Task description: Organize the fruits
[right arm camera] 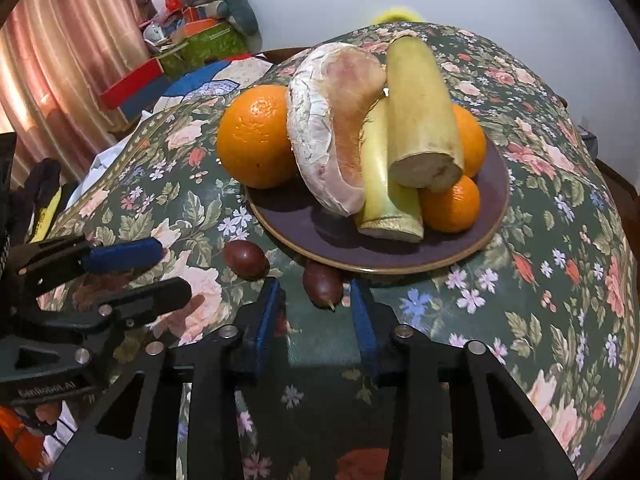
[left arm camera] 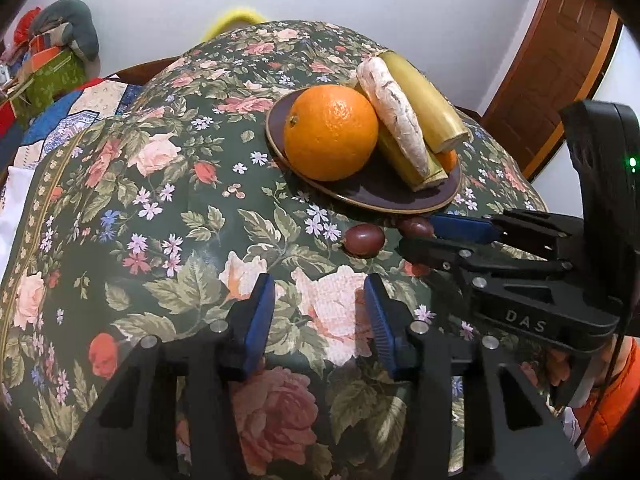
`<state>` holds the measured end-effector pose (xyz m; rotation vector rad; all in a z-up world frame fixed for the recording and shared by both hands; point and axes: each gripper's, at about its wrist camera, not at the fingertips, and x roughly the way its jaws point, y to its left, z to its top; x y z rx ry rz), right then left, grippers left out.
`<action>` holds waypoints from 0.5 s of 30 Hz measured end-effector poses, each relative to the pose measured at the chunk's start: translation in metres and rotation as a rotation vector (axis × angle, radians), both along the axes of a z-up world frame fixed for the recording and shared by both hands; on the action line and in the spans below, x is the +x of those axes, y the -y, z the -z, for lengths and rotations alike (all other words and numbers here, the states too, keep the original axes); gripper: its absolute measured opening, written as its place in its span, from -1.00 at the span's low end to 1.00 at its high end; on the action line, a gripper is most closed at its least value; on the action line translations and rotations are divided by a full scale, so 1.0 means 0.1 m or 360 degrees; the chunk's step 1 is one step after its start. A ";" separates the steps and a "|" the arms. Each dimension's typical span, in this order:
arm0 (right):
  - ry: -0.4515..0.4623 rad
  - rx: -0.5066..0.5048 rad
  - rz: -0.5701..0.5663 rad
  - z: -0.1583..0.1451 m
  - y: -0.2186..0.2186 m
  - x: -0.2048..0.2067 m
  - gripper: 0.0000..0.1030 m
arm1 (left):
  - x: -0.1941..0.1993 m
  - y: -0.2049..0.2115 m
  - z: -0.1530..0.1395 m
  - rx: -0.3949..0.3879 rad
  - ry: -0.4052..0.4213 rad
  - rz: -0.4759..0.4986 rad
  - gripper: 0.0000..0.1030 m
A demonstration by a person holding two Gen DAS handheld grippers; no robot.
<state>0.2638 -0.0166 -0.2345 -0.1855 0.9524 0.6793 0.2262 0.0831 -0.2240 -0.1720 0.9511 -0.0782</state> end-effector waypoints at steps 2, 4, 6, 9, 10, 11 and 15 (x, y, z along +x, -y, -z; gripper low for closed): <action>0.0007 -0.0009 -0.0005 0.01 -0.02 0.00 -0.56 | 0.01 0.01 0.00 -0.0004 0.0002 0.0007 -0.11; 0.0018 -0.0021 -0.0004 0.01 -0.04 0.01 -0.72 | 0.03 0.01 0.00 -0.0012 0.0000 0.0012 -0.13; 0.0020 -0.0016 -0.0007 -0.01 -0.04 0.01 -0.73 | 0.05 0.03 0.00 -0.0020 -0.0005 0.0021 -0.18; 0.0032 0.0003 -0.0014 -0.04 0.00 -0.02 -0.75 | 0.09 0.06 0.00 -0.0041 -0.0019 0.0046 -0.27; 0.0041 0.0009 -0.0010 -0.06 0.02 -0.03 -0.75 | 0.10 0.08 0.00 -0.0052 -0.0024 0.0060 -0.27; 0.0050 0.0018 -0.0006 -0.08 0.05 -0.06 -0.75 | 0.12 0.09 0.00 -0.0055 -0.0027 0.0067 -0.27; 0.0072 0.0047 0.0022 -0.16 0.20 -0.11 -0.75 | 0.19 0.17 0.02 -0.0035 -0.0044 0.0086 -0.27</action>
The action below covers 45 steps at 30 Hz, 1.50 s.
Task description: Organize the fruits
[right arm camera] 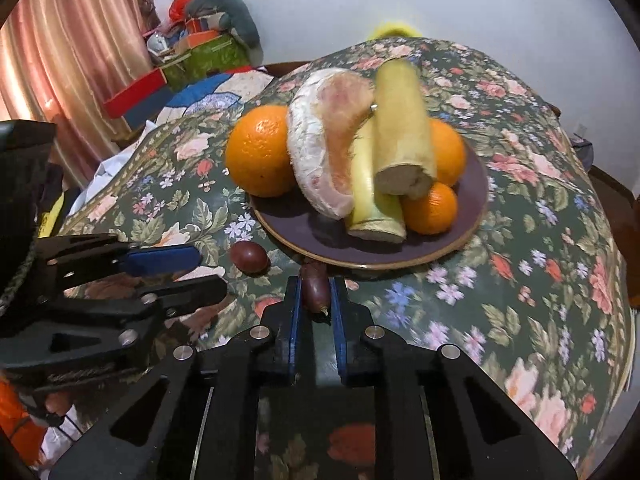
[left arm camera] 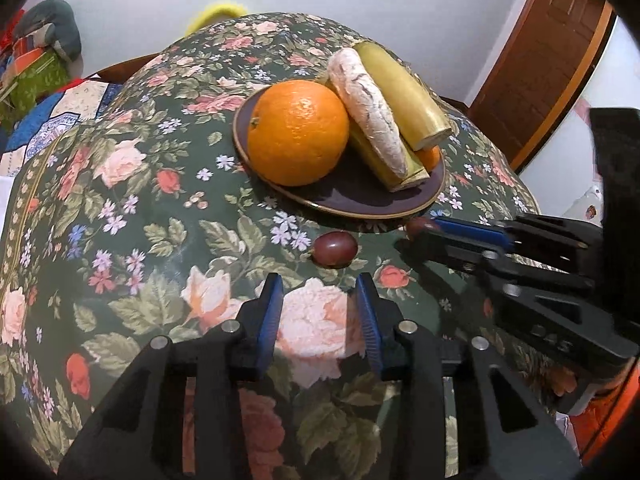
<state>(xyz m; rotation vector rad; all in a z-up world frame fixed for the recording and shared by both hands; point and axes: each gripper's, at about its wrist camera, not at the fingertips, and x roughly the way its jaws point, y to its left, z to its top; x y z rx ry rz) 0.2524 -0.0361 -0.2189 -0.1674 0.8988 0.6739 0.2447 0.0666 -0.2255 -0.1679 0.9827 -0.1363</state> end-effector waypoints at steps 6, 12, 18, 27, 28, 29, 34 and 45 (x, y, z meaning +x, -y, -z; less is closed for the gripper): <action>0.0023 0.0059 0.0067 -0.10 0.23 -0.02 -0.75 | 0.12 0.10 0.03 0.0053 -0.0018 0.0015 -0.27; 0.0055 0.0083 0.0111 -0.16 0.39 -0.01 -0.75 | 0.22 0.13 0.05 0.0066 -0.0024 -0.0005 -0.42; 0.0054 0.0103 0.0139 -0.16 0.48 0.01 -0.75 | 0.17 0.16 0.00 0.0078 -0.0002 -0.0009 -0.48; 0.0062 0.0123 0.0150 -0.16 0.45 0.12 -0.74 | 0.19 0.15 -0.29 0.0074 0.0108 -0.0035 -0.48; 0.0065 0.0120 0.0155 -0.15 0.44 0.15 -0.74 | 0.23 0.15 -0.29 0.0071 0.0109 -0.0036 -0.48; 0.0065 0.0116 0.0161 -0.14 0.43 0.18 -0.74 | 0.26 0.16 -0.29 0.0068 0.0105 -0.0037 -0.48; 0.0031 0.0105 0.0184 -0.05 0.39 0.36 -0.74 | 0.41 0.18 -0.20 0.0069 0.0064 -0.0040 -0.48; 0.0034 0.0085 0.0183 0.02 0.28 0.44 -0.74 | 0.49 0.22 -0.11 0.0078 0.0049 -0.0020 -0.48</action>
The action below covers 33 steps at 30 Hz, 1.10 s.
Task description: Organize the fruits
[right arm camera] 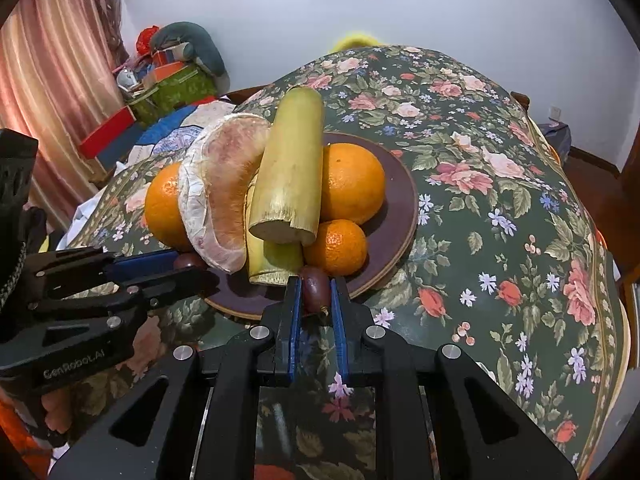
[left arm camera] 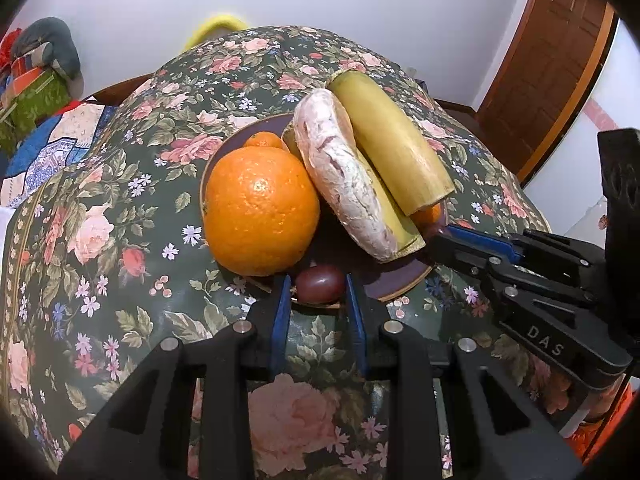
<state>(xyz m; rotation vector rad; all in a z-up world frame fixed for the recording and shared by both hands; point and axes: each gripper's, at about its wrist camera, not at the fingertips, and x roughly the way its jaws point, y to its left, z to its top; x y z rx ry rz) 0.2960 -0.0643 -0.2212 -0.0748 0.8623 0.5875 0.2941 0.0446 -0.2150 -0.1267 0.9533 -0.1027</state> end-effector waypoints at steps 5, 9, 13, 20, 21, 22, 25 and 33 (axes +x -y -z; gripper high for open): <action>-0.0011 0.0003 -0.0012 0.00 0.02 0.00 -0.66 | 0.01 -0.01 0.00 -0.0032 -0.0006 0.0004 -0.30; 0.0000 0.0011 -0.0018 -0.02 0.02 -0.01 -0.41 | -0.01 0.00 -0.01 -0.0019 0.0003 -0.0004 -0.05; 0.0017 0.0031 -0.0017 -0.07 0.04 -0.05 -0.41 | -0.06 -0.01 -0.05 -0.0011 0.0016 -0.0026 -0.05; 0.0135 0.0071 0.0023 -0.38 0.17 -0.24 -0.41 | -0.34 -0.06 -0.42 -0.0009 0.0157 -0.0098 -0.05; 0.0163 0.0077 0.0031 -0.45 0.19 -0.29 -0.41 | -0.41 -0.06 -0.52 -0.0009 0.0196 -0.0110 -0.05; 0.0200 0.0087 0.0038 -0.55 0.22 -0.35 -0.41 | -0.49 -0.06 -0.63 -0.0012 0.0238 -0.0121 -0.05; 0.0310 0.0121 0.0059 -0.83 0.30 -0.55 -0.41 | -0.71 -0.04 -0.94 -0.0008 0.0360 -0.0141 -0.05; 0.0661 0.0253 0.0125 -1.61 0.52 -1.26 -0.03 | -1.51 0.12 -1.82 0.0043 0.0749 -0.0157 -0.01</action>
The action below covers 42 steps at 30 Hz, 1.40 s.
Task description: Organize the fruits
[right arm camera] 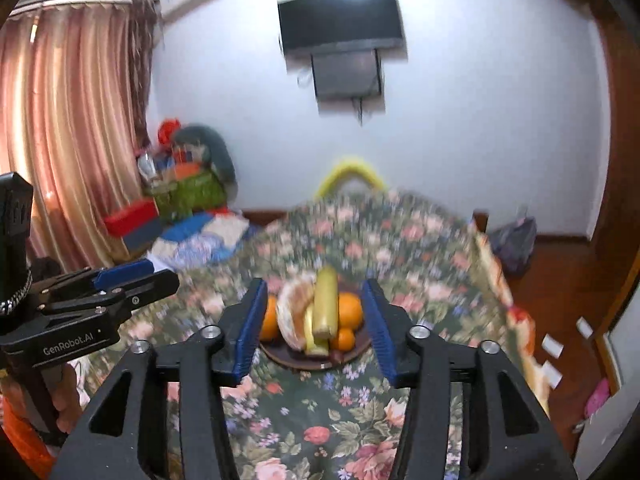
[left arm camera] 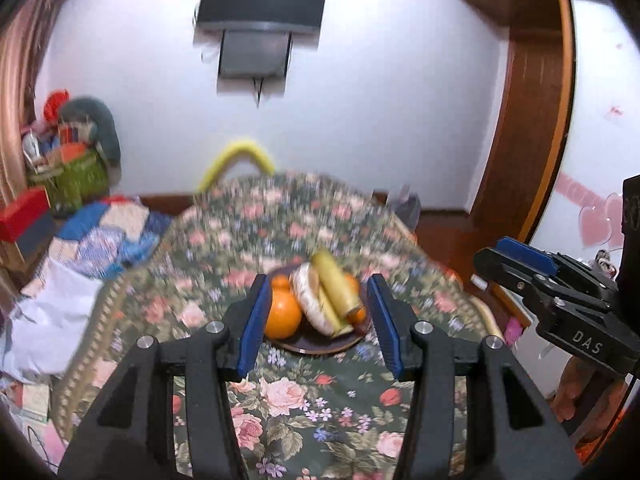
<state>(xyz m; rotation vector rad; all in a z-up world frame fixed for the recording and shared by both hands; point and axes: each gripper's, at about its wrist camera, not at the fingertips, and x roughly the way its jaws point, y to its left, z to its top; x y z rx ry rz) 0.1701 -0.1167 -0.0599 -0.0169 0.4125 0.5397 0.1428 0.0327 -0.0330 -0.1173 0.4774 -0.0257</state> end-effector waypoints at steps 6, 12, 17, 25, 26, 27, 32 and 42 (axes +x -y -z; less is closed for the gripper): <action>0.0210 0.0101 0.0063 -0.35 0.13 -0.51 0.42 | -0.53 0.09 -0.38 0.0051 0.0249 -0.0008 0.32; 0.0331 0.0124 0.0115 -0.42 0.14 -0.77 0.85 | -0.84 0.13 -0.56 0.0073 0.0357 -0.0029 0.76; 0.0364 0.0118 0.0137 -0.39 0.13 -0.87 1.00 | -0.96 0.14 -0.63 0.0098 0.0410 -0.0067 0.97; 0.0352 0.0129 0.0144 -0.36 0.17 -0.94 1.00 | -1.02 0.15 -0.62 0.0109 0.0412 -0.0079 0.99; 0.0351 0.0130 0.0144 -0.35 0.17 -0.94 1.00 | -1.03 0.16 -0.61 0.0111 0.0412 -0.0080 0.99; 0.0350 0.0132 0.0145 -0.35 0.17 -0.94 1.00 | -1.03 0.16 -0.61 0.0111 0.0411 -0.0080 0.99; 0.0347 0.0135 0.0148 -0.34 0.18 -0.95 1.00 | -1.03 0.16 -0.60 0.0117 0.0408 -0.0082 0.99; 0.0335 0.0124 0.0157 -0.34 0.20 -0.95 1.00 | -1.01 0.16 -0.56 0.0106 0.0393 -0.0075 0.99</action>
